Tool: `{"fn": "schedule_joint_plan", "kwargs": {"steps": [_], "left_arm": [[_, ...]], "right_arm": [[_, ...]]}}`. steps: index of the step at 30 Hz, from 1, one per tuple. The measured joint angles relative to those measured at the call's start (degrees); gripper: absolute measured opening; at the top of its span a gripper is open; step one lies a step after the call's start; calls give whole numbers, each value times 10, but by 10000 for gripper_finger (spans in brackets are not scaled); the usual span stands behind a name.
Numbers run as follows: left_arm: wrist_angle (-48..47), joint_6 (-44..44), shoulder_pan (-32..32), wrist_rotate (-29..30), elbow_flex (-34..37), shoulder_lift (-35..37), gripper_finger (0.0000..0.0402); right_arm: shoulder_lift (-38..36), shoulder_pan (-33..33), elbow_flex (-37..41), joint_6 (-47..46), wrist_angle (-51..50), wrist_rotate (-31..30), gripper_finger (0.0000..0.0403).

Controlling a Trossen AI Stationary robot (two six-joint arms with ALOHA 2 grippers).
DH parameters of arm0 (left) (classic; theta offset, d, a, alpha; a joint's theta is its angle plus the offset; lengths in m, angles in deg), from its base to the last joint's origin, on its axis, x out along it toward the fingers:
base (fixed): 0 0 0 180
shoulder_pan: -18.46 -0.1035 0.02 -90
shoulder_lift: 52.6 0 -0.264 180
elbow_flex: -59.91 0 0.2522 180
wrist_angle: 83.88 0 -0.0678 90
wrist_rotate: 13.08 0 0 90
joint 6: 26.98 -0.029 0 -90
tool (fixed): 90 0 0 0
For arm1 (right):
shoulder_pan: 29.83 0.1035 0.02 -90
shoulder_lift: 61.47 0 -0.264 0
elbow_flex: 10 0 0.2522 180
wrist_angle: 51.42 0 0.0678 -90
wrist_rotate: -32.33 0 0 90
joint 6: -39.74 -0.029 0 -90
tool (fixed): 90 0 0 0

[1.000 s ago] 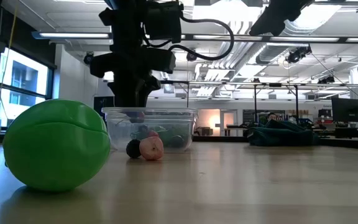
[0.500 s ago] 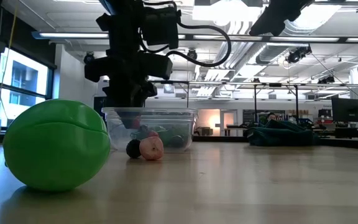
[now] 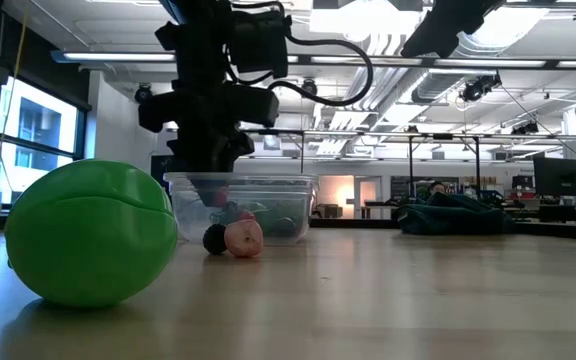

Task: Pick and placing Produce into tupperware
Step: Put the red cherry into the transparent container

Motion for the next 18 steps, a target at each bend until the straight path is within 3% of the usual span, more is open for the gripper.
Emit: {"fn": "schedule_joint_plan", "kwargs": {"steps": [4,12,18], "left_arm": [[5,0,0,1,0,0,129],[-8,-8,0,15,0,0,184],[-27,-6,0,15,-7,10,178]], "right_arm": [[0,0,0,0,0,0,68],[0,0,0,0,0,0,68],[0,0,0,0,0,0,68]]}}
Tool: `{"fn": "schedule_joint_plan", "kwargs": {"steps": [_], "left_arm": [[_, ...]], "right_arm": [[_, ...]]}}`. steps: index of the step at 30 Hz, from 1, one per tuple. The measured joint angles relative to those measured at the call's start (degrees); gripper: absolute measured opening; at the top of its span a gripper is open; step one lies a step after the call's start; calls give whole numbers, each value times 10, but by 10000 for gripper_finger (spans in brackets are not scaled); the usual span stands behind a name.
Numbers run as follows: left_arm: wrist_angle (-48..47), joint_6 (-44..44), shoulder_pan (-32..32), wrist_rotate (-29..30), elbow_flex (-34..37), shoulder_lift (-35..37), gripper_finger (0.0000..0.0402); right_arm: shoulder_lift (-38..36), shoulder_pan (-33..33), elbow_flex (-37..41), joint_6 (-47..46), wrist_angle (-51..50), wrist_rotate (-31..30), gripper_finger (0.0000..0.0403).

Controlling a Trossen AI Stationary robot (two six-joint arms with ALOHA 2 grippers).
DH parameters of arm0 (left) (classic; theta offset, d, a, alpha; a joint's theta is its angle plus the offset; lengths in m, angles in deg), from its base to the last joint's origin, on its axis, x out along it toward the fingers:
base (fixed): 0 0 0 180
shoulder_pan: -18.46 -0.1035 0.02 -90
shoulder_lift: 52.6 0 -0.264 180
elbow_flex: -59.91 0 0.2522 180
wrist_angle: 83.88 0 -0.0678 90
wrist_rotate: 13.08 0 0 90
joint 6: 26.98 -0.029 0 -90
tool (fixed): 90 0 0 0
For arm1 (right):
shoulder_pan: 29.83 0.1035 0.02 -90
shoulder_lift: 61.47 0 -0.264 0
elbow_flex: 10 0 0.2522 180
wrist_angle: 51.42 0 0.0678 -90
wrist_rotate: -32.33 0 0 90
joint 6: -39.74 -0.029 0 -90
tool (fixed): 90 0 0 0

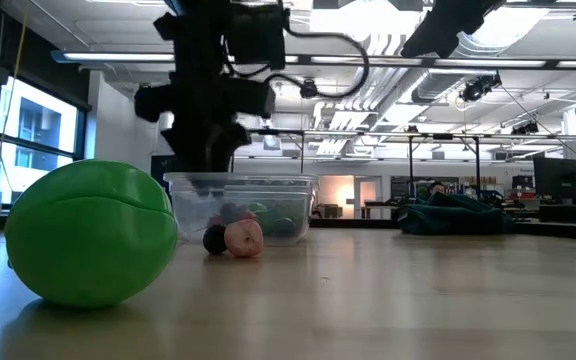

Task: Pick and placing Produce into tupperware
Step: Put the red cherry into the transparent container

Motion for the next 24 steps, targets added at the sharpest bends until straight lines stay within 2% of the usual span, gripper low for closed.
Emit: {"fn": "schedule_joint_plan", "kwargs": {"steps": [7,13,20,24], "left_arm": [[-80,6,3,35,-69,36,146],[-149,55,35,85,-103,81,136],[-218,158,132,162,-103,126,136],[-221,207,203,195,-77,130,136]], "right_arm": [[0,0,0,0,0,0,68],[0,0,0,0,0,0,68],[0,0,0,0,0,0,68],[0,0,0,0,0,0,68]]}}
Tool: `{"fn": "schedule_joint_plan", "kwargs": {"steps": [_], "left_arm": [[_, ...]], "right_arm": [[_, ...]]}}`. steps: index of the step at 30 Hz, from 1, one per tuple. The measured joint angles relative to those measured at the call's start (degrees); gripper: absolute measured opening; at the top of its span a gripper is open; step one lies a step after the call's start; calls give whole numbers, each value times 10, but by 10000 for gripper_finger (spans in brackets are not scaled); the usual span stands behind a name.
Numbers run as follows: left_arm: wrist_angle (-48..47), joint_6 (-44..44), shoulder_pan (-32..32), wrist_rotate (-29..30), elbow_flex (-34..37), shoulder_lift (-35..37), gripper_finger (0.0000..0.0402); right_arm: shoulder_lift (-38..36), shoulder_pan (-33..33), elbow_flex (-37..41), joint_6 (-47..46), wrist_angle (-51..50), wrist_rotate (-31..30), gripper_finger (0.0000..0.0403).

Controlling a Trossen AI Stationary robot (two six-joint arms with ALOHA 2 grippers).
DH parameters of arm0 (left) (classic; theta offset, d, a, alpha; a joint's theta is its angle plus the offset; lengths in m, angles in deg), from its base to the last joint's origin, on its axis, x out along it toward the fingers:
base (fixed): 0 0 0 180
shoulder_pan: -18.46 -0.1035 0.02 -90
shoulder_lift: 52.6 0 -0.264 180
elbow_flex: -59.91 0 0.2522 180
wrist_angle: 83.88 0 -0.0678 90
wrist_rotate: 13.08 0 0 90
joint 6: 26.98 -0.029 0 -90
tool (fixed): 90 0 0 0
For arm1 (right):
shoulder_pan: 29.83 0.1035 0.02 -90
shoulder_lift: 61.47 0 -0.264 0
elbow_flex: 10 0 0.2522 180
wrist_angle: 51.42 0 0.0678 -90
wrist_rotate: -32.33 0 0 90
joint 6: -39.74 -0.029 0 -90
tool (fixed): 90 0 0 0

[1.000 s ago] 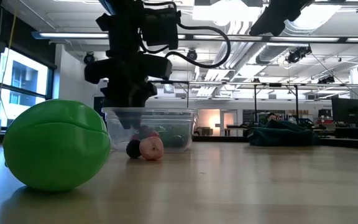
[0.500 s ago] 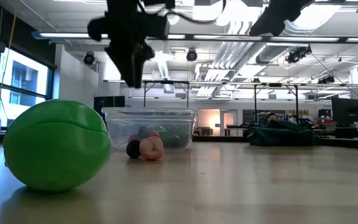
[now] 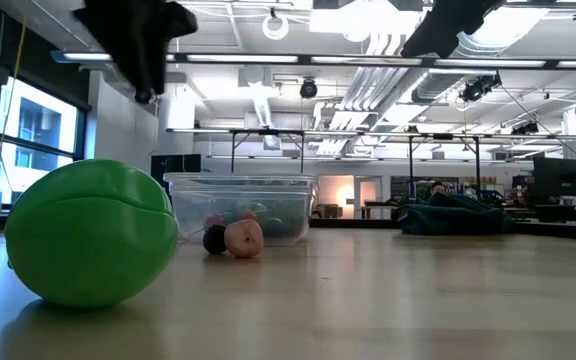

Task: Pick and placing Produce into tupperware
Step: Put the red cherry into the transparent container

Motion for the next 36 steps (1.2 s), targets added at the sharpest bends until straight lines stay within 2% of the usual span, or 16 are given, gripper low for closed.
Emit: {"fn": "schedule_joint_plan", "kwargs": {"steps": [3,8,13,16,21,26,36], "left_arm": [[38,20,50,5,43,1,136],[171,33,103,4,145,1,132],[304,25,101,-39,236,1,131],[350,8,81,-62,271,1,131],[385,-45,38,-71,280,1,131],[397,-76,3,-113,281,-2,131],[398,-98,-1,-136,281,-15,131]], "right_arm": [[0,0,0,0,0,0,68],[0,0,0,0,0,0,68],[0,0,0,0,0,0,68],[0,0,0,0,0,0,68],[0,0,0,0,0,0,68],[0,0,0,0,0,0,68],[0,0,0,0,0,0,68]]}}
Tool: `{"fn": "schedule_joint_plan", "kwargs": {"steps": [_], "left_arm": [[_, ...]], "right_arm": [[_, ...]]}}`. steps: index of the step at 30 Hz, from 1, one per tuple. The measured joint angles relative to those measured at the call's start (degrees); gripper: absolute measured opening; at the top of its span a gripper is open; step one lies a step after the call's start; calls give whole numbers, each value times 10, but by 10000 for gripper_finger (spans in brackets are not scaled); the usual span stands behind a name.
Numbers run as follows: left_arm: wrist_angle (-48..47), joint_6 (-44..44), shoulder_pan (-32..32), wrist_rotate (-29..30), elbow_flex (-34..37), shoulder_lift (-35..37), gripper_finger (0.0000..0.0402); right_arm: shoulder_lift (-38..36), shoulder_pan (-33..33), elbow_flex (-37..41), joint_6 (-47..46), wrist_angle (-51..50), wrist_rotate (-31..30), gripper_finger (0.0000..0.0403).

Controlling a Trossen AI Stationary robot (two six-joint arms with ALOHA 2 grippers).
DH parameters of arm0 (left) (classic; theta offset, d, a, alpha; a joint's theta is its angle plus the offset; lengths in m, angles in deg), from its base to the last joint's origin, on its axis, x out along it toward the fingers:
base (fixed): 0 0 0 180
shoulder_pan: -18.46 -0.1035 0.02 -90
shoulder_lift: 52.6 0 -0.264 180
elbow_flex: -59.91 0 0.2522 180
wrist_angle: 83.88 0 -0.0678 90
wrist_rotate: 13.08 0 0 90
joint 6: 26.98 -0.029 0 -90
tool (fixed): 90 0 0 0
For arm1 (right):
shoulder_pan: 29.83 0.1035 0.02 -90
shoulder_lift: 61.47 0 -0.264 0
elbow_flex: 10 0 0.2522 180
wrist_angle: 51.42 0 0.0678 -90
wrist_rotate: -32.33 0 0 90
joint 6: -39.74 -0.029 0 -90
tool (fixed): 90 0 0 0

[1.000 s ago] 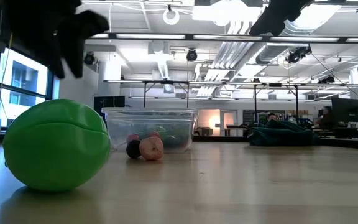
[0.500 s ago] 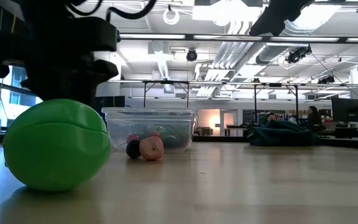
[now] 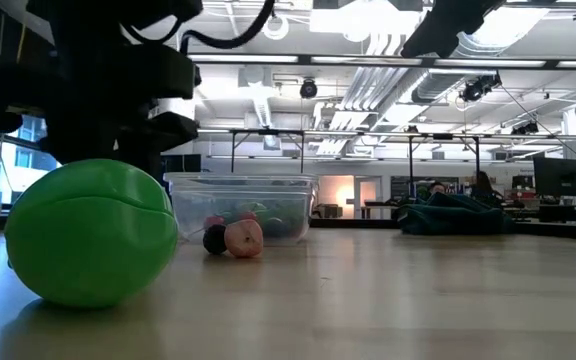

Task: Pick and placing Produce into tupperware
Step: Put the red cherry into the transparent container

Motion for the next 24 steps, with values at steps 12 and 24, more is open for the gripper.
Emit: {"fn": "schedule_joint_plan", "kwargs": {"steps": [12,24], "left_arm": [[21,-4,-7,-13,0,-44,131],[27,-6,-7,-16,0,-51,131]], "right_arm": [[0,0,0,0,0,0,68],[0,0,0,0,0,0,68]]}}
